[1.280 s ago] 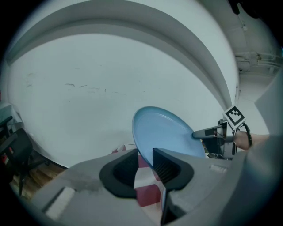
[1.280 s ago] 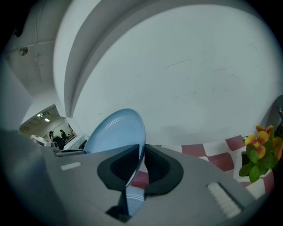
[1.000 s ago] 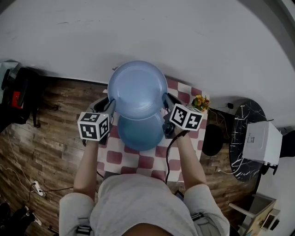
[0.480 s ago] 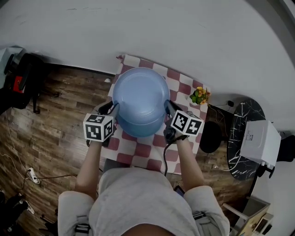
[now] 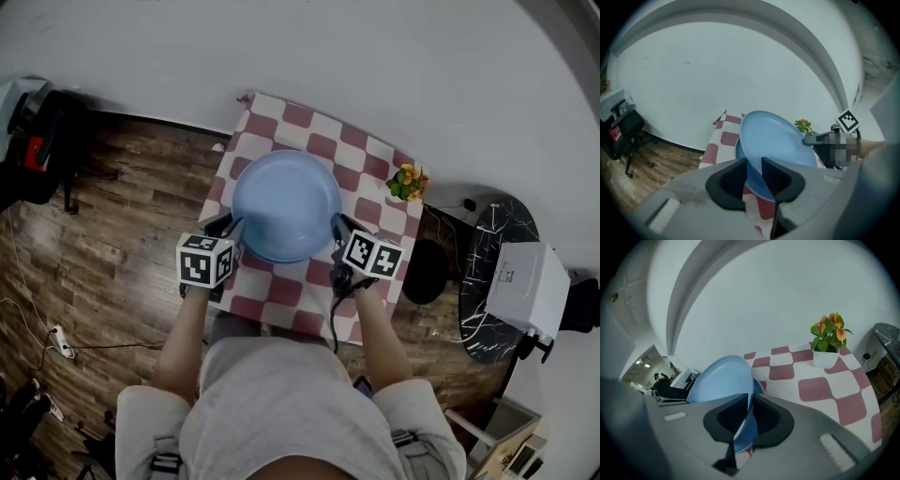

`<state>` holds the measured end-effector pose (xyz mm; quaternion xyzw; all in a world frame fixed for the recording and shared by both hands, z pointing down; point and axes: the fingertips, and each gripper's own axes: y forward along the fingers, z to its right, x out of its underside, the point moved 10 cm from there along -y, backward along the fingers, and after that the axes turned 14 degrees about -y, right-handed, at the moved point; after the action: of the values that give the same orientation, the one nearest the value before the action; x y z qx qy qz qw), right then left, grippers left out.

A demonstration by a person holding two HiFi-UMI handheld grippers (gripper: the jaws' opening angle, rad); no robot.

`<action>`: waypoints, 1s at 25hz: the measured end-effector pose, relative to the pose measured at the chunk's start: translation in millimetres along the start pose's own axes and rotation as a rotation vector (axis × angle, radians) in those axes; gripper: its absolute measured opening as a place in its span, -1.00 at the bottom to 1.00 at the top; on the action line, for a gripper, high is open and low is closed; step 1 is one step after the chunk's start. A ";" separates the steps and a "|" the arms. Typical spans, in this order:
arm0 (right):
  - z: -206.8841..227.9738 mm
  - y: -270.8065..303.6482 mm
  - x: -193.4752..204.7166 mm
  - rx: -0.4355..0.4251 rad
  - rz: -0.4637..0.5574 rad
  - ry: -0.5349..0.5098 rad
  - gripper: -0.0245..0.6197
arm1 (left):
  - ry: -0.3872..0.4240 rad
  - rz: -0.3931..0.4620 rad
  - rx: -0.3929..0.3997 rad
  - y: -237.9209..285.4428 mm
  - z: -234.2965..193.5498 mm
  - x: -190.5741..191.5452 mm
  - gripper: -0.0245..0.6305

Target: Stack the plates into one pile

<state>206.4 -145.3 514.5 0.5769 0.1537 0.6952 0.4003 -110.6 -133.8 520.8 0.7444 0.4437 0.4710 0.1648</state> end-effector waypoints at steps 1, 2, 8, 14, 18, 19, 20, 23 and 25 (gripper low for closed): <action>1.0 1.2 4.6 0.004 -0.010 0.002 -0.81 | -0.001 -0.008 -0.002 1.5 -0.7 3.4 -0.59; 2.1 2.4 9.1 0.008 -0.020 0.004 -0.81 | -0.002 -0.016 -0.004 3.2 -1.2 6.4 -0.59; 5.9 6.8 26.1 0.031 -0.065 0.024 -0.81 | -0.011 -0.058 -0.014 11.7 -4.5 17.9 -0.59; 7.3 12.1 30.3 0.040 -0.080 0.025 -0.80 | -0.023 -0.074 -0.022 16.7 -8.0 21.3 -0.59; 7.8 15.2 30.8 0.051 -0.096 0.019 -0.80 | -0.024 -0.080 -0.021 17.4 -7.6 20.6 -0.58; 8.1 16.1 30.8 0.054 -0.098 0.018 -0.80 | -0.020 -0.081 -0.023 17.8 -7.4 20.6 -0.58; 8.4 17.0 30.8 0.058 -0.099 0.016 -0.80 | -0.016 -0.082 -0.024 18.2 -7.1 20.7 -0.57; 8.8 19.9 30.7 0.072 -0.101 0.006 -0.81 | -0.016 -0.084 -0.022 19.0 -7.4 21.1 -0.56; 8.6 22.1 30.9 0.080 -0.105 0.003 -0.81 | -0.023 -0.081 -0.018 19.2 -8.3 21.3 -0.56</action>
<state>205.6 -138.7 552.9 0.5828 0.2121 0.6672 0.4126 -104.5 -128.5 549.5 0.7296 0.4674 0.4594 0.1953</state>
